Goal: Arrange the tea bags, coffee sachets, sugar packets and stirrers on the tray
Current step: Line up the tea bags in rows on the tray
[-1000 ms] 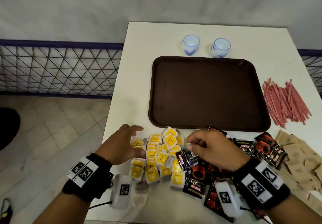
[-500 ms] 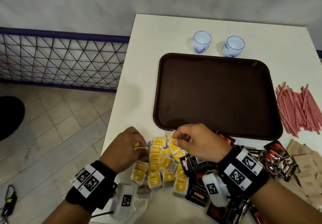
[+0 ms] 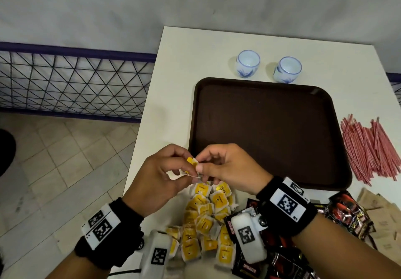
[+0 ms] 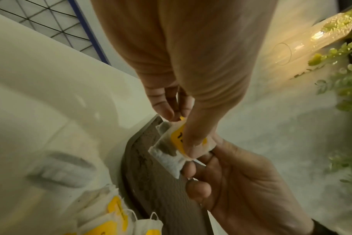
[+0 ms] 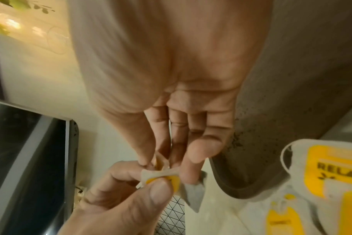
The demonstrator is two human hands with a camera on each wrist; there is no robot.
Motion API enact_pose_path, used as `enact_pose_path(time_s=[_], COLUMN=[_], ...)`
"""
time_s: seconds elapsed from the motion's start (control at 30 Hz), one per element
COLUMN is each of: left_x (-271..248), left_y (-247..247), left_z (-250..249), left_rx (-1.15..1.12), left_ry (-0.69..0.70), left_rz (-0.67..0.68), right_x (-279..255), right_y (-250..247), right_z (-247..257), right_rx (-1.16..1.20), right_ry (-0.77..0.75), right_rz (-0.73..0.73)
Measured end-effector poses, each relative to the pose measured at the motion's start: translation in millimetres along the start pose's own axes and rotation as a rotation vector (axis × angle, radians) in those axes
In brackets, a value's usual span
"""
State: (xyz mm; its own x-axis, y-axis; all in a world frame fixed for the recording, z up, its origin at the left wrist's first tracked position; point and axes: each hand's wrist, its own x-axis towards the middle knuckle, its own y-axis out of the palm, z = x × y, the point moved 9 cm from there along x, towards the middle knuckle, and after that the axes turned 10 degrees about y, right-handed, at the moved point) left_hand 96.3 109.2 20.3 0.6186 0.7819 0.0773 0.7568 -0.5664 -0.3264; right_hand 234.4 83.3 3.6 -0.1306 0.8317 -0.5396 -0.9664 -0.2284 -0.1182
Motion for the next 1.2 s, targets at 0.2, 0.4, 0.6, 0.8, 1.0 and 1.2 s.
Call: enact_pose_path(time_s=[0.2, 0.4, 0.6, 0.8, 1.0, 1.2], left_x=[21.3, 33.5, 41.2, 50.6, 66.6, 98.7], left_y=[8.8, 5.4, -8.5, -18.1, -18.7, -14.8], left_z=[-4.3, 0.6, 13.7, 34.0, 35.7, 39.2], left_rx=[0.012, -0.071, -0.135, 0.004, 0.094, 0.116], left_ry=[0.1, 0.086, 0.076, -0.042, -0.031, -0.034], left_rz=[0.053, -0.013, -0.148, -0.122, -0.058, 0.011], right_x=[8.6, 20.9, 40.5, 63.9, 116.0, 165.5], right_y=[-19.6, -49.9, -62.0, -74.0, -117.8, -144.7], right_z=[-3.5, 0.1, 4.5, 16.4, 35.4, 55.2], right_rx=[0.085, 0.049, 0.094, 0.083, -0.198, -0.331], right_ry=[0.052, 0.047, 0.047, 0.009, -0.018, 0.032], right_rz=[-0.029, -0.154, -0.138, -0.157, -0.254, -0.275])
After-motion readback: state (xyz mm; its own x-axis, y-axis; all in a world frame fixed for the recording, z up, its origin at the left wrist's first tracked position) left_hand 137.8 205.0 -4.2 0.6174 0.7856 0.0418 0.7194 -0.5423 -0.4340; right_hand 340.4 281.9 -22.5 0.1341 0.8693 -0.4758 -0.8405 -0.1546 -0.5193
